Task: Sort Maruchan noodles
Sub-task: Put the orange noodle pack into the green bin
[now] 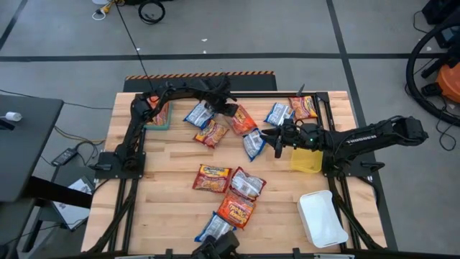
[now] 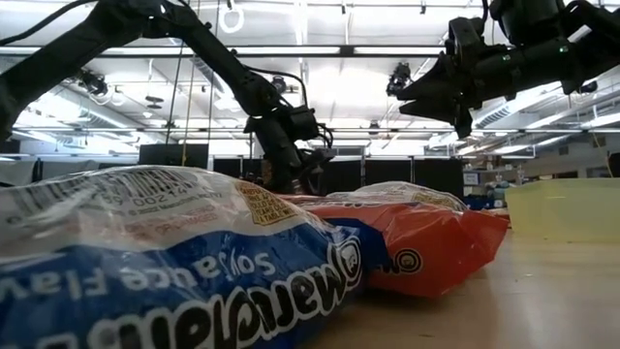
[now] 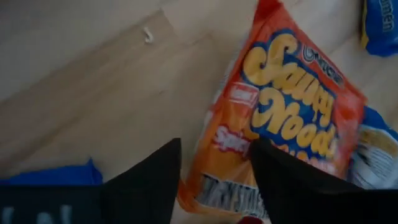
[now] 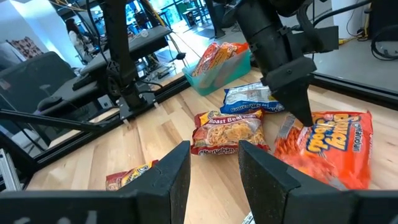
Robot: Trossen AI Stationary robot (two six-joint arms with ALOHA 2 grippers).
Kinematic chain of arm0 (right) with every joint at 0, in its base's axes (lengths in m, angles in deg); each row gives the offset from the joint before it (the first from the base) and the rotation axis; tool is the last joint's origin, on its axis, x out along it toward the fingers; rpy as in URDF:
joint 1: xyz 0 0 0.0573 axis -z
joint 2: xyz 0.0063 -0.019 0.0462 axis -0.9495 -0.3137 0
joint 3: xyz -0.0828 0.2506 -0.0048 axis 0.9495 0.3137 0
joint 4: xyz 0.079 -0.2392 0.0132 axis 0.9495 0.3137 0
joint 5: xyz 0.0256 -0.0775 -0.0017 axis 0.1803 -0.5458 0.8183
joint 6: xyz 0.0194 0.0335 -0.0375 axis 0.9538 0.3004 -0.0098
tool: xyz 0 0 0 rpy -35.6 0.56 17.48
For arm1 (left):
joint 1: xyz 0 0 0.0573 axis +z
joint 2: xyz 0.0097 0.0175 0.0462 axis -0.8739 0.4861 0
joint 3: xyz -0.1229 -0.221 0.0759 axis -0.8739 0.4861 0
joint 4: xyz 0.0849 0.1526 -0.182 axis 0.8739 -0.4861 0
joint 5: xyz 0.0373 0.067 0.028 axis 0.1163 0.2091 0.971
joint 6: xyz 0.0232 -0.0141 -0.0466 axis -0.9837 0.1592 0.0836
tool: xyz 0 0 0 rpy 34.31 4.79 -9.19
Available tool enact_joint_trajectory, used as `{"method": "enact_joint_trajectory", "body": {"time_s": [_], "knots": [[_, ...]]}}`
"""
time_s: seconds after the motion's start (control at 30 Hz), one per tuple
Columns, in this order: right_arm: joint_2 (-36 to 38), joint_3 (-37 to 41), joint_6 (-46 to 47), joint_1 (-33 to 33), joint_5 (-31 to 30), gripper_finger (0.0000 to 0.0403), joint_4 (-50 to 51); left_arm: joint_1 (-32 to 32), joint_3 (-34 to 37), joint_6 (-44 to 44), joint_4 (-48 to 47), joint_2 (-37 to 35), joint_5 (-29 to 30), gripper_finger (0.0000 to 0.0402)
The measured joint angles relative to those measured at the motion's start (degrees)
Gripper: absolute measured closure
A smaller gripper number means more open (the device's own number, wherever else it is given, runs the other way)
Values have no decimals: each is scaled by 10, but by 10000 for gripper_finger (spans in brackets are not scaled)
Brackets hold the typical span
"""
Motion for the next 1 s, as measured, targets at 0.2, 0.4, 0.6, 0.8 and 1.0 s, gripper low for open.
{"method": "enact_joint_trajectory", "body": {"time_s": [0.2,0.4,0.6,0.8,1.0], "knots": [[0,0,-5,0,1,262,0,1,0,-43,-9,-1,22,329],[0,0,-36,0,16,262,-3,31,-24,-61,-44,-8,-7,393],[1,0,-80,0,23,262,-24,39,-111,-154,-161,-72,26,398],[1,0,-91,0,26,262,-33,13,-189,-291,-364,-171,100,399],[1,0,-119,0,33,262,-34,-25,-174,-393,-553,-294,229,400]]}}
